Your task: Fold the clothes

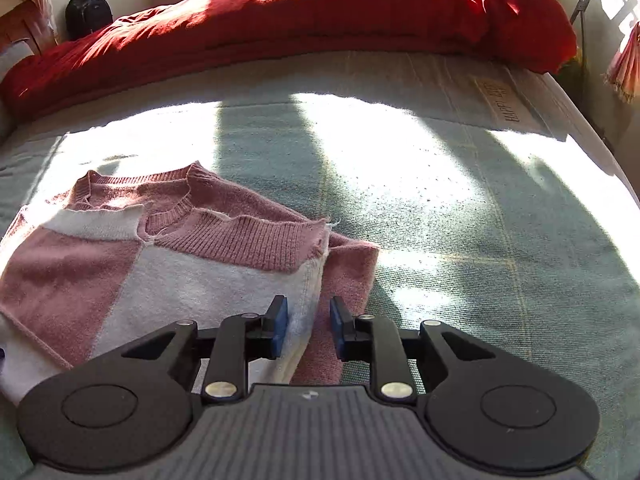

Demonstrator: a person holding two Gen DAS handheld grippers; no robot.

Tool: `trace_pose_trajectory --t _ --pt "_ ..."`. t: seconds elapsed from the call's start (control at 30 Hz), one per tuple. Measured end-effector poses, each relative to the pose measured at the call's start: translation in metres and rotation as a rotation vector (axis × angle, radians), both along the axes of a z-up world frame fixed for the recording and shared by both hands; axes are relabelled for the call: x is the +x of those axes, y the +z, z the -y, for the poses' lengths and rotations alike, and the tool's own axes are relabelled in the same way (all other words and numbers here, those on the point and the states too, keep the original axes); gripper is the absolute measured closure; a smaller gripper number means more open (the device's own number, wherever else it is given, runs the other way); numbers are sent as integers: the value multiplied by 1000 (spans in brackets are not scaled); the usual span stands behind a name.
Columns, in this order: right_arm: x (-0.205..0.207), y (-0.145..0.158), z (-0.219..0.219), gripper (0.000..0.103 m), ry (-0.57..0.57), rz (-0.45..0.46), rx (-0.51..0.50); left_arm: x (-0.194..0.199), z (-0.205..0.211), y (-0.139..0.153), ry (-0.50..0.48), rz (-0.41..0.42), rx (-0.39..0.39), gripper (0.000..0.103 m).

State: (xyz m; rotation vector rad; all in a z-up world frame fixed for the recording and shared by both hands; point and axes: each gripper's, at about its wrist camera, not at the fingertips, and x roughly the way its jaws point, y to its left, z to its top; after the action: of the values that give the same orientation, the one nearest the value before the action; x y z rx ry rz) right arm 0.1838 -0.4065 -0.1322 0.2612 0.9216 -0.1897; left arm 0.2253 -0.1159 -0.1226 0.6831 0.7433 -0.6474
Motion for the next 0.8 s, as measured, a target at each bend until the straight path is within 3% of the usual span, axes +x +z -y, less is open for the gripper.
trace_pose_trajectory --t 0.2,0.33,0.4,0.57,0.63,0.8 --pt "-22 20 -3 72 -16 56 50 17 -19 16 100 -49 -102 47" --pt "-32 34 -18 72 53 124 98 40 -39 30 207 -130 -237 48" --pt "-32 31 -30 73 116 113 124 54 -42 30 237 -167 -291 48" --pt "-25 1 -53 72 164 -6 30 86 -23 8 286 -256 -369 51" --pt "-27 -7 -53 72 158 -3 33 98 -20 -4 313 -328 -427 51" --pt "-29 -8 -49 72 158 1 52 123 -36 -20 390 -345 -491 50"
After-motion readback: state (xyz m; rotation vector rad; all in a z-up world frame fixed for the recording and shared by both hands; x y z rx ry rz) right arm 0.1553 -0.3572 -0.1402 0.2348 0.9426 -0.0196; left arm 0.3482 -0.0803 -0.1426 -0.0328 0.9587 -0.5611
